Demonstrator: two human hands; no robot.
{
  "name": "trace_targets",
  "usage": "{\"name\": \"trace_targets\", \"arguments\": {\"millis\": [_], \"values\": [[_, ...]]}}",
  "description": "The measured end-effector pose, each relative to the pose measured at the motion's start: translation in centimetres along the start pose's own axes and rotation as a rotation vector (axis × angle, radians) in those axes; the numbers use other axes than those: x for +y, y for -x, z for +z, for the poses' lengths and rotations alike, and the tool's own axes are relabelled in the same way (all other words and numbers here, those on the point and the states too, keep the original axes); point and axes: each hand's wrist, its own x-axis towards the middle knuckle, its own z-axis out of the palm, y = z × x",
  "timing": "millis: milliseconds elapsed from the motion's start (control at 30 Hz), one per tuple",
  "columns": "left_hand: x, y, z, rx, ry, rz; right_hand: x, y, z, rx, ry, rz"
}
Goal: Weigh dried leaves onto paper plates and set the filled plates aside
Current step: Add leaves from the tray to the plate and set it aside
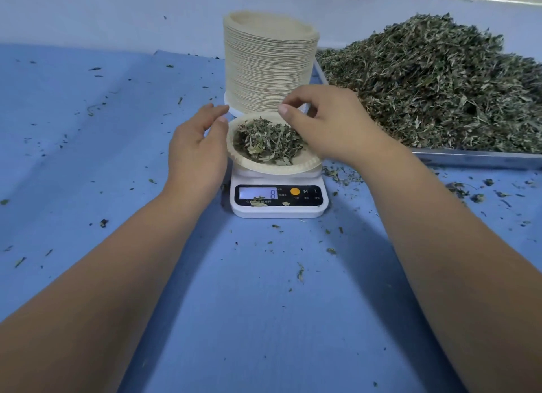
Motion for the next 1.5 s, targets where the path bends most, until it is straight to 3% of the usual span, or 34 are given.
{"name": "trace_targets", "arguments": {"millis": [167, 267, 400, 500, 633, 967, 1100, 1500], "values": [[0.1, -0.5, 0.4, -0.054, 0.099, -0.210, 0.7, 1.2, -1.3, -0.085, 0.421, 0.151], [0.2, -0.3, 0.6, -0.088, 0.080, -0.183, 1.1, 2.6, -1.2, -0.037, 0.348, 0.189], [0.1, 0.0, 0.6, -0.148, 0.016, -0.082, 0.2, 3.5, -0.1, 0.102, 0.156, 0.046], [0.3, 0.2, 0.6, -0.188, 0.007, -0.033, -0.5, 3.5, 0.9, 0.116, 0.095, 0.039], [0.5, 0.3, 0.4, -0.194, -0.018, -0.029, -0.4, 3.6, 1.1, 0.063, 0.025, 0.101], [0.5, 0.0, 0.4, -0.143, -0.009, -0.023, -1.6, 2.3, 0.9, -0.218, -0.067, 0.052], [0.6, 0.1, 0.4, -0.130, 0.004, -0.030, -1.6, 2.2, 1.2, -0.124, -0.036, 0.038], [-0.2, -0.4, 0.4, -0.127, 0.082, -0.031, -0.7, 3.4, 0.8, 0.289, -0.273, 0.068]]}}
